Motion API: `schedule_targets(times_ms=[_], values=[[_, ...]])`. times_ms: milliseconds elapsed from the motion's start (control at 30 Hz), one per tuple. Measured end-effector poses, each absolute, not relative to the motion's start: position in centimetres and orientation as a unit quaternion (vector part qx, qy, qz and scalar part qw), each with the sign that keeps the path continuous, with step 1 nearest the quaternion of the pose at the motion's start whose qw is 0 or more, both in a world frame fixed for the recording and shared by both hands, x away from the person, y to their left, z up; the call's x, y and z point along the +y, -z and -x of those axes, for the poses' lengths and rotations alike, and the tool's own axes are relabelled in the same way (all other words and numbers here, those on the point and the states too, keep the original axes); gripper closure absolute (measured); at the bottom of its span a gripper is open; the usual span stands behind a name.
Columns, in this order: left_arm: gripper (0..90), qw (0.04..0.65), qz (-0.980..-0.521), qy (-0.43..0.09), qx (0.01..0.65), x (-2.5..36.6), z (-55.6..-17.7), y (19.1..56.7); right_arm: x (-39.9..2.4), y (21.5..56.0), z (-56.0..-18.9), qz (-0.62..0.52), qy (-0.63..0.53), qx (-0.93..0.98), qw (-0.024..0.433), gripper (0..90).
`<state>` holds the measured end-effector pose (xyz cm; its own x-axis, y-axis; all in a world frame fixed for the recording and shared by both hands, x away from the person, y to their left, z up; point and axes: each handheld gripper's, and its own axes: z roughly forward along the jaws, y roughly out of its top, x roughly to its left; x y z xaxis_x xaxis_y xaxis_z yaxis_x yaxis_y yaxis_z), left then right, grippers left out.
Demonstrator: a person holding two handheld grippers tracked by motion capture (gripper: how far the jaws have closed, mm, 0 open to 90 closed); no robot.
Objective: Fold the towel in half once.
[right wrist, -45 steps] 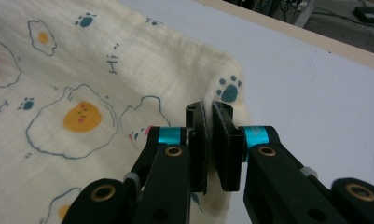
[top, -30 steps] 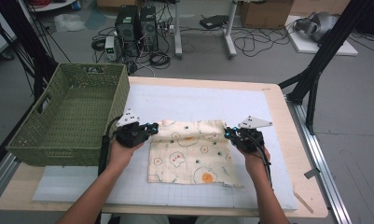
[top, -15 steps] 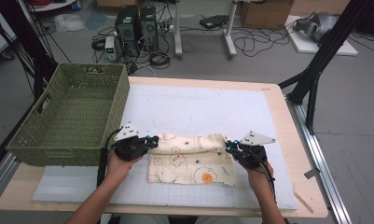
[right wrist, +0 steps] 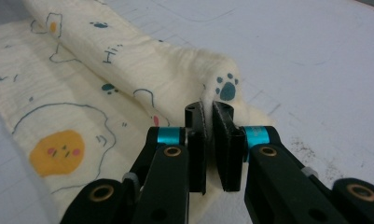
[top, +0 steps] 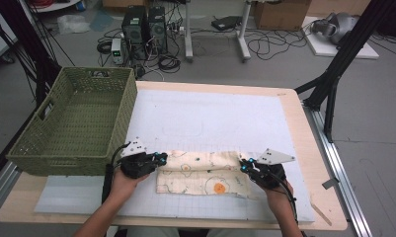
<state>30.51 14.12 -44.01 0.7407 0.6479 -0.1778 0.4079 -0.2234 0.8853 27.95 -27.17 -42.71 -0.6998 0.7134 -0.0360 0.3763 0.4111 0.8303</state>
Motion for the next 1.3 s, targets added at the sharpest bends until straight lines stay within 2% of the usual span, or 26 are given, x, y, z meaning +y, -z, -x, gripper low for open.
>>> schedule_targets(times_ms=[233,333,367,433,467,533,767,967,1167,1300], values=[[83.6,0.517,-0.782,-0.101,0.332,14.4,-29.7,44.3,-27.2,43.1,-26.9,-0.309,-0.416,0.833,0.192,84.4],[79.6,0.52,-0.782,-0.089,0.332,14.6,-29.5,44.4,-27.5,43.3,-26.4,-0.307,-0.412,0.837,0.185,82.4],[74.8,0.524,-0.779,-0.083,0.335,14.7,-29.5,44.4,-27.6,43.4,-26.4,-0.307,-0.41,0.839,0.183,80.7],[53.2,0.53,-0.771,-0.077,0.346,15.0,-29.7,44.2,-27.9,43.4,-26.2,-0.314,-0.405,0.837,0.191,71.3],[47.1,0.537,-0.764,-0.078,0.35,15.2,-29.9,44.1,-28.2,43.4,-26.2,-0.321,-0.403,0.834,0.195,68.3],[43.2,0.548,-0.751,-0.087,0.359,16.0,-30.1,43.8,-28.8,43.2,-26.2,-0.332,-0.408,0.826,0.202,63.1],[43.2,0.556,-0.73,-0.098,0.385,17.4,-30.7,43.8,-31.1,42.4,-26.0,-0.384,-0.414,0.789,0.242,60.7],[44.1,0.551,-0.735,-0.1,0.383,17.2,-30.8,43.9,-31.4,42.7,-26.4,-0.4,-0.411,0.78,0.251,59.4],[44.0,0.538,-0.744,-0.103,0.384,16.9,-30.8,44.1,-30.8,43.0,-26.6,-0.393,-0.413,0.787,0.234,57.7],[48.9,0.504,-0.767,-0.095,0.385,16.1,-30.8,44.4,-30.1,43.3,-26.8,-0.387,-0.411,0.796,0.219,56.8]])
